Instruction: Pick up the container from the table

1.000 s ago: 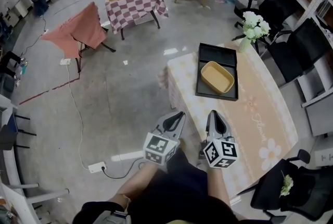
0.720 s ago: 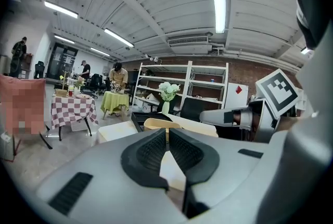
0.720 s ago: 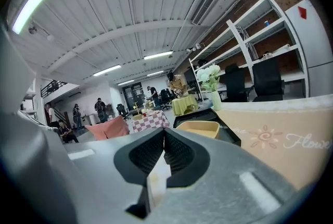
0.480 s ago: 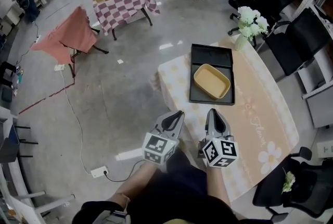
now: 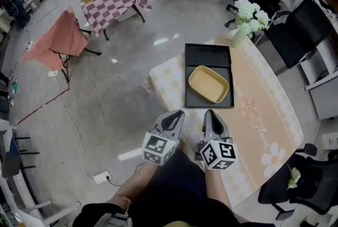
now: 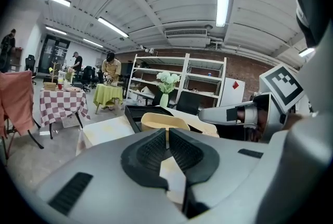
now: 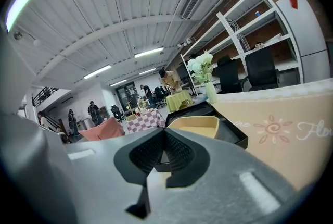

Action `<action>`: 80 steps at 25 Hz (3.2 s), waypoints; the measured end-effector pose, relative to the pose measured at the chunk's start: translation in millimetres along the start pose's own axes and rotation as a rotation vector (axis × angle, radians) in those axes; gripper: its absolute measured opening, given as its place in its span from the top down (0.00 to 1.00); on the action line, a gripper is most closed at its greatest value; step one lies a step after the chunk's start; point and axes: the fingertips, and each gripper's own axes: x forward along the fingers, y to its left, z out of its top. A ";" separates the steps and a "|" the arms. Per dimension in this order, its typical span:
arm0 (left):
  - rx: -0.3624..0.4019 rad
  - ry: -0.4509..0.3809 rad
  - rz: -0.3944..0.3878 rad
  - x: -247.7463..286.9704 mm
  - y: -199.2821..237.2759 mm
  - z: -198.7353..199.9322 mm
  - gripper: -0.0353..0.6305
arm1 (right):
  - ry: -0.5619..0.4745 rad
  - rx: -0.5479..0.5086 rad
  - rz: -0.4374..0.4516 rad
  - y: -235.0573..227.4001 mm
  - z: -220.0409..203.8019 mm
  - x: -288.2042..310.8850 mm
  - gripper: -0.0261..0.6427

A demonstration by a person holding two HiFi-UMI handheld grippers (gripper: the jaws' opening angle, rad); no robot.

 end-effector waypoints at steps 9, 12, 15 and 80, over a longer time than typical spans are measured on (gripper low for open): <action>0.021 0.015 -0.038 9.4 -4.2 7.2 0.91 | -0.016 0.024 -0.036 -6.7 1.8 -1.6 0.95; 0.034 0.023 -0.066 13.6 -6.0 13.9 0.91 | -0.020 0.031 -0.058 -8.7 4.1 -1.4 0.95; 0.043 0.031 -0.093 21.6 -3.8 20.7 0.91 | -0.021 0.007 -0.090 -13.1 7.6 1.6 0.95; 0.014 0.195 -0.274 157.5 87.6 33.7 0.91 | 0.200 0.185 -0.627 -130.1 -25.0 73.4 0.82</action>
